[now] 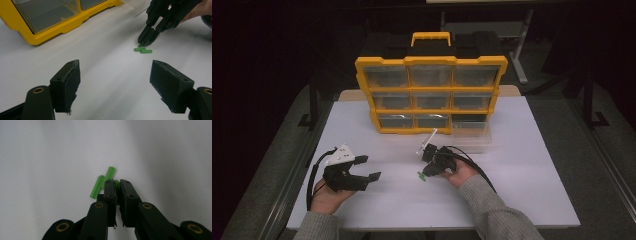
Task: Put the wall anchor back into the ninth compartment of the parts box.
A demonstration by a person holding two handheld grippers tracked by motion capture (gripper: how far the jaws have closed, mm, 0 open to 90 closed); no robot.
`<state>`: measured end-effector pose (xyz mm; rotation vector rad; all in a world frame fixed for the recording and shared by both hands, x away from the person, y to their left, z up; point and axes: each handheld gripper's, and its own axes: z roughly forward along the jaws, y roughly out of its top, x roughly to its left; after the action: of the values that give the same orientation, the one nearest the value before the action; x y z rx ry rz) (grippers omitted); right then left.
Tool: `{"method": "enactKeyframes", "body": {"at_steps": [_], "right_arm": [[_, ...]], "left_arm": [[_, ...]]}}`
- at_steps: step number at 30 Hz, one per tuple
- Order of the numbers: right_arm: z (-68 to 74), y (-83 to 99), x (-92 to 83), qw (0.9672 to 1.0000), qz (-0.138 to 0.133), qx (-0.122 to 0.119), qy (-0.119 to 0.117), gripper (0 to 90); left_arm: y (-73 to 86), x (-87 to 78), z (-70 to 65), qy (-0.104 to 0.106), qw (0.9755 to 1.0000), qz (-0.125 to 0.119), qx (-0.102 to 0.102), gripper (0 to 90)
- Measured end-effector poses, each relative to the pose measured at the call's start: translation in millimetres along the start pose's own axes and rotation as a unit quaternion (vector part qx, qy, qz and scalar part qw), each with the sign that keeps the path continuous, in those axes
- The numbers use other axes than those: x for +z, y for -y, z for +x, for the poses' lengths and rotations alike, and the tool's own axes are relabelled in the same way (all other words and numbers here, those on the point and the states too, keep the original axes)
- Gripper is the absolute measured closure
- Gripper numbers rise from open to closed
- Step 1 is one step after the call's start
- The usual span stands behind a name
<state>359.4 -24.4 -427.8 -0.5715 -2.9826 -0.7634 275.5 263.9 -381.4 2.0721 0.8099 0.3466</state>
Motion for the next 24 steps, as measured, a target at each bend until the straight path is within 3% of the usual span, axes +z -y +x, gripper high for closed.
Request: {"method": "enactKeyframes", "body": {"at_steps": [7,24], "right_arm": [[-2.8,-0.2,-11.9,0.9999,-0.009,-0.001,-0.013,83.3],[-12.8,-11.4,-62.1,0.9985,-0.044,-0.012,-0.030,83.3]], "left_arm": [[-0.1,0.1,-0.2,-0.001,1.0000,0.001,0.000,24.0],[-0.6,-1.8,0.5,-0.004,1.0000,-0.001,-0.002,23.6]]}}
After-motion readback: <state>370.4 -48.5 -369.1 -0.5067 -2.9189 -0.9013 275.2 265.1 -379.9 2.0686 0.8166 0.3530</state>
